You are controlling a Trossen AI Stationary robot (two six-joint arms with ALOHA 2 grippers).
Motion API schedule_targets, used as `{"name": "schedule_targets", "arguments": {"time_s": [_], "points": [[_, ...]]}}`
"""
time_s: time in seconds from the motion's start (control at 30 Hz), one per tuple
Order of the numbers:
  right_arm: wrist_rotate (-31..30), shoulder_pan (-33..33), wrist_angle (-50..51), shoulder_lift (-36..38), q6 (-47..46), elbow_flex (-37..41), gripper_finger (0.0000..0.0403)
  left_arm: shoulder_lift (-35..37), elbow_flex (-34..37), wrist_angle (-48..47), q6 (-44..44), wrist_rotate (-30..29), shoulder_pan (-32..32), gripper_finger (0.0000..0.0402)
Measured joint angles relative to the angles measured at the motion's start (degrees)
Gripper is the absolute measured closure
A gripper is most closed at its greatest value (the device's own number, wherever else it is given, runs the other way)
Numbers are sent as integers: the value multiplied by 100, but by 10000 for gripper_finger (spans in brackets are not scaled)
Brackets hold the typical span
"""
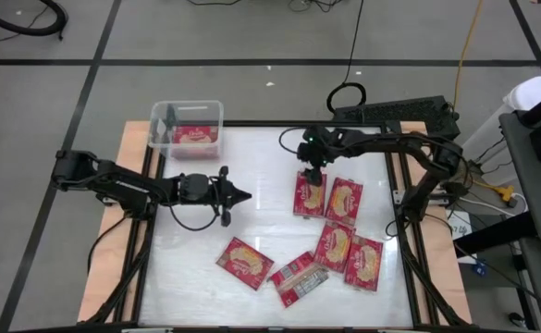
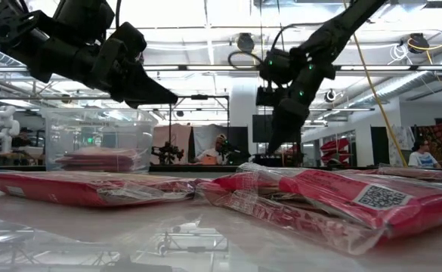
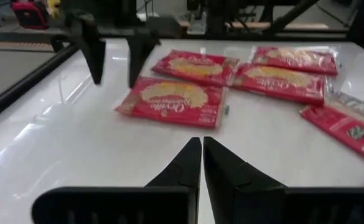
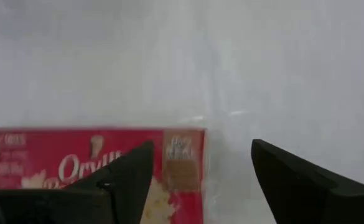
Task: Sort popcorn bags into baskets
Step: Put the red popcorn bag into the transparent container
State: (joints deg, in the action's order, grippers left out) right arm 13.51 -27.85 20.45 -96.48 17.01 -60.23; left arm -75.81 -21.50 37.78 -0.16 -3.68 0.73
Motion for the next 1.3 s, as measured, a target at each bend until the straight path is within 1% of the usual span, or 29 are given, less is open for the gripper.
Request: {"name": "schedule_targets", "arguments": {"time_s": [0.1,0.23,0.37,0.47,0.53,0.63,0.8,0.93,1.0,1.1,1.23,1.3], "points": [[225,-127,-67,-183,126,1,122,0,-2,30,-36,0,0,378],[548,-267,-44,-481,418,1,116,0,-2,14,-150,2,0,378],[602,-238,-54,-700,544,1,124,0,-2,-19,-245,2,-7,378],[644,-190,-51,-784,741,-13,140,0,-2,-33,-258,2,-7,378],[625,-142,-45,-799,798,-15,158,0,-2,-37,-258,2,-7,378],[626,-119,-30,-801,754,-15,199,0,-2,-46,-241,2,-7,378],[686,-112,-2,-810,452,-13,302,0,-2,-83,-190,3,-7,378],[680,-112,57,-785,407,-8,384,0,-2,-82,-188,2,-7,378],[659,-110,92,-721,353,2,395,0,-2,-81,-188,3,-7,378],[588,-102,130,-536,139,14,390,0,-2,-81,-186,4,-7,378],[564,-60,132,-80,-120,19,400,0,-2,-81,-186,4,-7,378],[385,20,132,163,-330,18,401,0,-2,-81,-186,4,-7,378]]}}
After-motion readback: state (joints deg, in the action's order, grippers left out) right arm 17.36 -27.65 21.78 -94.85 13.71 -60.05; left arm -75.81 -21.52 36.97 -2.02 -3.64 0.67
